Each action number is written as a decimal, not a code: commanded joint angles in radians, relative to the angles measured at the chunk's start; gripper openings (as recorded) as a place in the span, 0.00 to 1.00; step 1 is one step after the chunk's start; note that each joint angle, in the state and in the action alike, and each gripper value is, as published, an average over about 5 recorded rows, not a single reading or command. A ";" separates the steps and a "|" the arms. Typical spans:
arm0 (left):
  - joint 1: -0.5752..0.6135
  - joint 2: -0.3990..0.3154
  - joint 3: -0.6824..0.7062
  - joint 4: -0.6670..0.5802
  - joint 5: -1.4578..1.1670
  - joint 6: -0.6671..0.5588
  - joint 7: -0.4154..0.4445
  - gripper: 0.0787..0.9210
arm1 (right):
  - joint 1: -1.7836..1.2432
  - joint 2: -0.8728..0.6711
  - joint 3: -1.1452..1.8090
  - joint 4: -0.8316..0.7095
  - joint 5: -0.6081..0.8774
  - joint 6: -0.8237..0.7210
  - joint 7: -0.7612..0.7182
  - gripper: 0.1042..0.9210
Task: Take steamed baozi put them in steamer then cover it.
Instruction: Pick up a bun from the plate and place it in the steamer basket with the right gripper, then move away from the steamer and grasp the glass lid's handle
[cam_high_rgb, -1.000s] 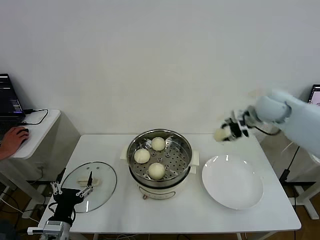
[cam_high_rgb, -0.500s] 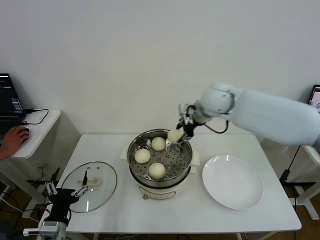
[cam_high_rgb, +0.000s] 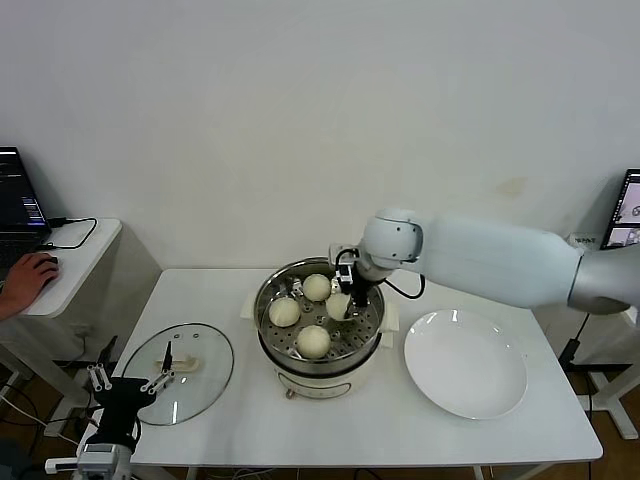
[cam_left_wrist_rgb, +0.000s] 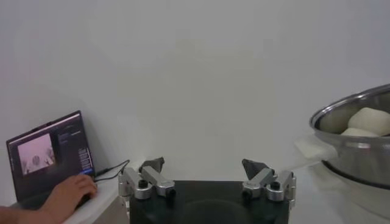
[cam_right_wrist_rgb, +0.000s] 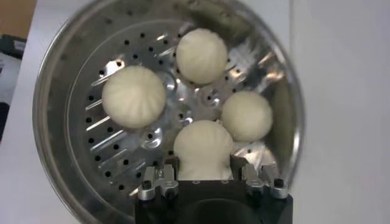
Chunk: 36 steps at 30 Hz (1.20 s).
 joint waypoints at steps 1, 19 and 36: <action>0.000 -0.001 0.001 0.003 0.004 -0.002 0.000 0.88 | -0.038 0.030 -0.012 -0.036 -0.068 -0.021 0.003 0.53; -0.002 0.007 0.004 0.000 -0.003 0.003 0.002 0.88 | 0.020 -0.196 0.122 0.188 -0.024 -0.018 0.019 0.84; 0.007 -0.009 0.015 0.011 0.005 0.002 0.002 0.88 | -1.298 -0.551 1.297 0.478 -0.015 0.479 0.727 0.88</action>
